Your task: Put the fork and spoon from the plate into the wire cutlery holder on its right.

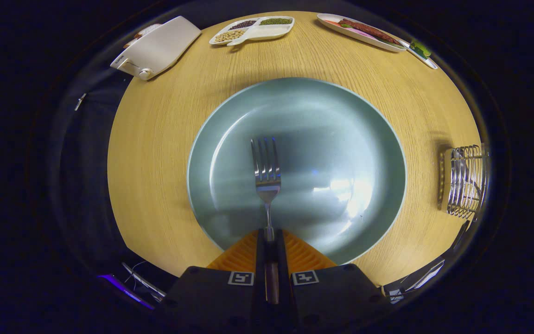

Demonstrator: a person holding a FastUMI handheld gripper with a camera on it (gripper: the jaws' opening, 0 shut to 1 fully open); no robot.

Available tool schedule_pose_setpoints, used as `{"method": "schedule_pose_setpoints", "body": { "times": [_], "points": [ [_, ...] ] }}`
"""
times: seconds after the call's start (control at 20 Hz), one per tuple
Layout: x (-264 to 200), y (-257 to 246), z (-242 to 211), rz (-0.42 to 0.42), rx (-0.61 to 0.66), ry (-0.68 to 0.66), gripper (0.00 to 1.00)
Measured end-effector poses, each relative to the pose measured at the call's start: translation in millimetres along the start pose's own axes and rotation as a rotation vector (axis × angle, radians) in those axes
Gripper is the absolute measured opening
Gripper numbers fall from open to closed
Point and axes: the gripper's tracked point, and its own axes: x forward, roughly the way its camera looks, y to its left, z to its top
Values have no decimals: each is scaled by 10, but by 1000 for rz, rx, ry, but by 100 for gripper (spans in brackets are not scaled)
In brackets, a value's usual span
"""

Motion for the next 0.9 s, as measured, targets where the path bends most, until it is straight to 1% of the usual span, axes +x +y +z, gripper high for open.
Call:
{"method": "schedule_pose_setpoints", "body": {
  "times": [0.05,0.1,0.15,0.25,0.45,0.6,0.75,0.9],
  "points": [
    [84,-4,-21,8,2,-6,15],
    [-30,0,22,18,0,-4,12],
    [-20,12,20,39,-12,-3,10],
    [-57,-11,29,53,-26,-10,10],
    [-254,-4,135,105,-6,-35,10],
    [-601,-60,152,144,-25,-55,10],
    [-1024,-179,150,178,-91,-86,10],
    [-1465,-429,64,200,-127,-87,10]
  ]
}}
